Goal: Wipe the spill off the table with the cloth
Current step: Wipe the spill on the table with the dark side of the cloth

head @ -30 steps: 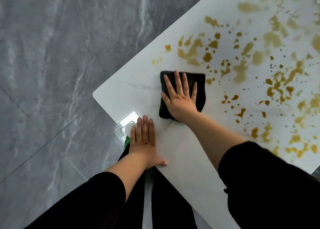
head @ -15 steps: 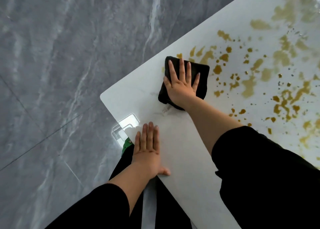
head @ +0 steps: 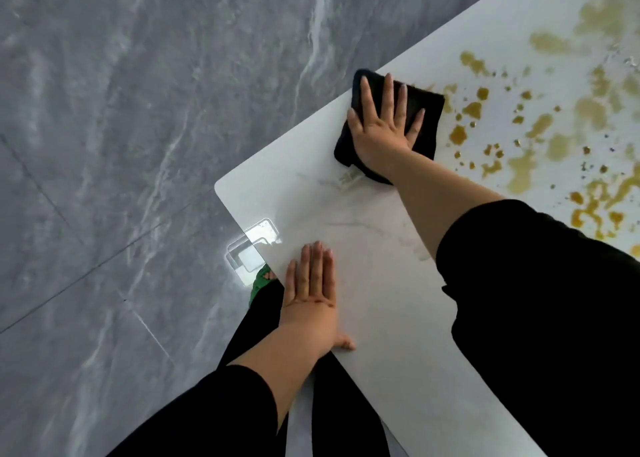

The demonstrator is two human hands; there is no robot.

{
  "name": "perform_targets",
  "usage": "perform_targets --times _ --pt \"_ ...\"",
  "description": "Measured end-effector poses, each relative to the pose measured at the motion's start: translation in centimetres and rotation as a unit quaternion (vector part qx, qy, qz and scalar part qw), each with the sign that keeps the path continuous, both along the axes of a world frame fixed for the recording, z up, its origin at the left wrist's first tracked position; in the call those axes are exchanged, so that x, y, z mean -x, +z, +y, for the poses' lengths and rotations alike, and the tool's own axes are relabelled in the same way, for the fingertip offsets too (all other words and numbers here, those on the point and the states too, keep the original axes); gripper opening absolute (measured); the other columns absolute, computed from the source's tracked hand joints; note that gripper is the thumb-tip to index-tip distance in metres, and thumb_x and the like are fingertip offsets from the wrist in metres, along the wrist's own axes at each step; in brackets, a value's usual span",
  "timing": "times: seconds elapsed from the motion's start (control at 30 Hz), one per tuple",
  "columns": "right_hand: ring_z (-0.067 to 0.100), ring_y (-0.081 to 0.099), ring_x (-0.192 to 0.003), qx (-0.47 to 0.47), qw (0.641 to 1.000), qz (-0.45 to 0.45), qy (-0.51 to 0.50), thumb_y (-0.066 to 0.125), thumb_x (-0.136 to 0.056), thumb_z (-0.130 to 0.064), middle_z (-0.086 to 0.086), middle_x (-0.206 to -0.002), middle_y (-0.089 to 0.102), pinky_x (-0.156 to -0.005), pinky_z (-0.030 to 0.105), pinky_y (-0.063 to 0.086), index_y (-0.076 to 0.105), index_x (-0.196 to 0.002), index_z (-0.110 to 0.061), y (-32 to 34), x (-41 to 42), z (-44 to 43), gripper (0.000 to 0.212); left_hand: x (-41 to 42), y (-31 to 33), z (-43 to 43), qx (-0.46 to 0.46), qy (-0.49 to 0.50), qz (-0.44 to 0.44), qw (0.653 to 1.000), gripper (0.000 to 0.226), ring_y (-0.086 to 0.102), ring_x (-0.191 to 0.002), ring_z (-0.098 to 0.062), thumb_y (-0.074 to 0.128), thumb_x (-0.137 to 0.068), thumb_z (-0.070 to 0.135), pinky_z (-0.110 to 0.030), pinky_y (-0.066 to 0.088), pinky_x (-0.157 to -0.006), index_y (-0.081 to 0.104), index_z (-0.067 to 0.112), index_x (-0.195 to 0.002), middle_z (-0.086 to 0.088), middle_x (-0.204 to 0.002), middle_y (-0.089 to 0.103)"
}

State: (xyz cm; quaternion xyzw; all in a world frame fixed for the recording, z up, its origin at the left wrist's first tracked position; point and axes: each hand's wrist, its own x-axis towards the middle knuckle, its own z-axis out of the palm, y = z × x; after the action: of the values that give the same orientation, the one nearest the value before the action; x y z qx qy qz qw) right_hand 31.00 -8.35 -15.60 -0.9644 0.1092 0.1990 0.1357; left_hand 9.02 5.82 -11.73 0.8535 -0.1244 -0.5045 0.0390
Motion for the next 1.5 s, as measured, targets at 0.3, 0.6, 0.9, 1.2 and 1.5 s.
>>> perform_targets --times 0.3,0.6,0.9,1.2,1.5 --pt "0.010 -0.030 -0.141 -0.002 0.995 0.001 0.102 0.007 -0.094 -0.063 -0.013 -0.156 -0.028 -0.112 0.047 -0.023 -0.020 -0.143 -0.051 0.9 11.5 -2.0 0.057 0.4 -0.3 0.0 -0.001 0.004 -0.018 1.000 0.157 -0.066 -0.106 -0.032 0.069 -0.062 0.075 -0.046 -0.046 -0.088 -0.064 0.006 -0.107 -0.015 -0.115 -0.070" --pt "0.012 -0.042 -0.135 0.018 0.989 0.149 0.011 -0.006 -0.085 -0.070 -0.015 -0.144 -0.048 -0.103 0.042 -0.035 -0.036 -0.136 -0.048 2.8 27.8 -3.2 0.063 -0.6 1.6 0.6 -0.004 -0.034 -0.006 0.999 0.151 -0.056 -0.120 -0.034 0.066 -0.068 0.075 -0.047 -0.029 -0.107 -0.058 0.004 -0.117 -0.020 -0.130 -0.060" --pt "0.007 -0.049 -0.127 -0.030 0.984 0.174 -0.009 -0.007 -0.084 -0.071 -0.018 -0.139 -0.052 -0.096 0.040 -0.041 -0.040 -0.129 -0.053 3.3 27.8 -3.0 0.059 -10.0 5.6 2.1 0.044 -0.221 -0.173 0.959 0.048 0.037 -0.134 -0.023 0.048 -0.093 0.046 -0.038 0.014 -0.116 0.049 0.023 -0.135 -0.004 -0.142 0.047" --pt "0.011 -0.045 -0.132 -0.038 0.987 0.158 -0.012 -0.015 -0.083 -0.070 -0.016 -0.143 -0.048 -0.101 0.045 -0.037 -0.035 -0.135 -0.050 2.6 28.2 -2.9 0.059 -21.7 1.3 -6.8 0.071 -0.120 -0.149 0.979 0.141 -0.037 -0.140 -0.026 0.056 -0.063 0.088 -0.045 -0.021 -0.113 -0.032 0.017 -0.147 -0.010 -0.154 -0.038" --pt "0.011 -0.046 -0.131 -0.071 0.983 0.169 -0.021 -0.010 -0.086 -0.069 -0.015 -0.144 -0.047 -0.099 0.046 -0.038 -0.035 -0.135 -0.052 2.8 28.0 -3.2 0.058 -22.8 1.4 -8.6 -0.018 -0.132 -0.068 0.989 0.156 -0.051 -0.129 -0.027 0.063 -0.053 0.089 -0.047 -0.025 -0.109 -0.050 0.017 -0.132 -0.012 -0.140 -0.055"
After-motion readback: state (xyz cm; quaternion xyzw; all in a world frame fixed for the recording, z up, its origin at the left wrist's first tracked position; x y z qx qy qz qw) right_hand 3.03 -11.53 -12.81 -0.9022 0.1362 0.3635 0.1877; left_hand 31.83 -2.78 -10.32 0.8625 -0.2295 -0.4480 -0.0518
